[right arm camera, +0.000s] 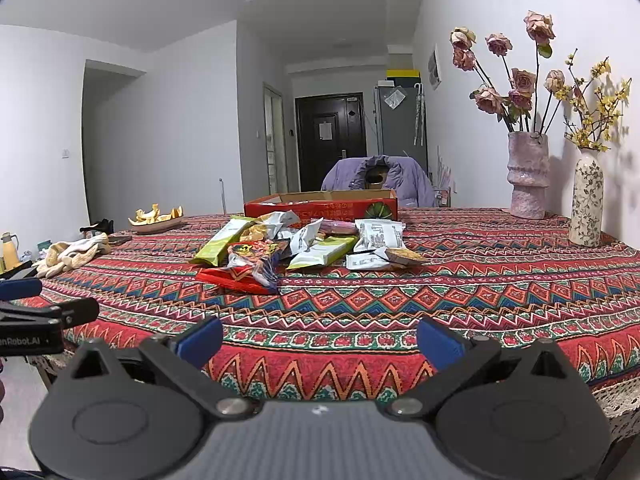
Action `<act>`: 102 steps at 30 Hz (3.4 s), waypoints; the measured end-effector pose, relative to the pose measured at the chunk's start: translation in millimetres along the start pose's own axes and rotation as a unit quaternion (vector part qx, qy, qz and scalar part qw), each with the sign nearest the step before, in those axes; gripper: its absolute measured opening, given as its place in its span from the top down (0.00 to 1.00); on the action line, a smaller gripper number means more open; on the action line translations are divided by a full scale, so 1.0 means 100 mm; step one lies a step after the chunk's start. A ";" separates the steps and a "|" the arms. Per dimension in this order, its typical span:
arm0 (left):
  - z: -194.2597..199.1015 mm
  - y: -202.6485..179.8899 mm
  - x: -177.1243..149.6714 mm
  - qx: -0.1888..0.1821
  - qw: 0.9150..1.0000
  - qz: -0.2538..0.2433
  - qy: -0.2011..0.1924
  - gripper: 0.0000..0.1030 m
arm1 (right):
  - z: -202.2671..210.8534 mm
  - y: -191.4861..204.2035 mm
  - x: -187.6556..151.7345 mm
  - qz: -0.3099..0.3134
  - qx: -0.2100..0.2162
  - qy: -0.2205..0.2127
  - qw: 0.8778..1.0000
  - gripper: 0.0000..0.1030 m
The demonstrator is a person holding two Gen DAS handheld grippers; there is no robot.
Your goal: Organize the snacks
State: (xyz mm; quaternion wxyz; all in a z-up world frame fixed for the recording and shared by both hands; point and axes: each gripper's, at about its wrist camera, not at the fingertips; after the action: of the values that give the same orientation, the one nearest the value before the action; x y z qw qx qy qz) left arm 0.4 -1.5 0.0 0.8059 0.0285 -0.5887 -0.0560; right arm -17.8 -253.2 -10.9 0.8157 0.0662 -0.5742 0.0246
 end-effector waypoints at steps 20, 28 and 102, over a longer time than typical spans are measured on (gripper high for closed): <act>-0.39 0.13 0.07 -0.007 0.999 0.032 0.035 0.00 | -0.42 -0.13 0.06 -0.015 -0.010 0.005 1.000 0.00; -0.81 0.23 0.30 -0.028 0.997 0.046 0.057 0.00 | -0.74 -0.25 0.37 -0.013 -0.023 0.007 1.000 0.00; -3.26 0.45 2.40 -0.085 0.985 0.062 0.136 0.61 | -2.30 -0.95 2.31 0.039 0.051 0.059 0.996 0.62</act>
State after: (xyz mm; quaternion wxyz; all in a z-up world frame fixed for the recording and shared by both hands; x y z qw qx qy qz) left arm 385.3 7.1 132.3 0.8797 -0.0692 -0.4677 -0.0511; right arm 286.8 -324.0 122.6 0.8419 0.0842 -0.5255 0.0895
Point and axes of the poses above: each gripper's, at about its wrist camera, not at the fingertips, and z roughly against the way its jaws point, y to its left, x to its top, and after that the axes turned 2 degrees about y, right-handed
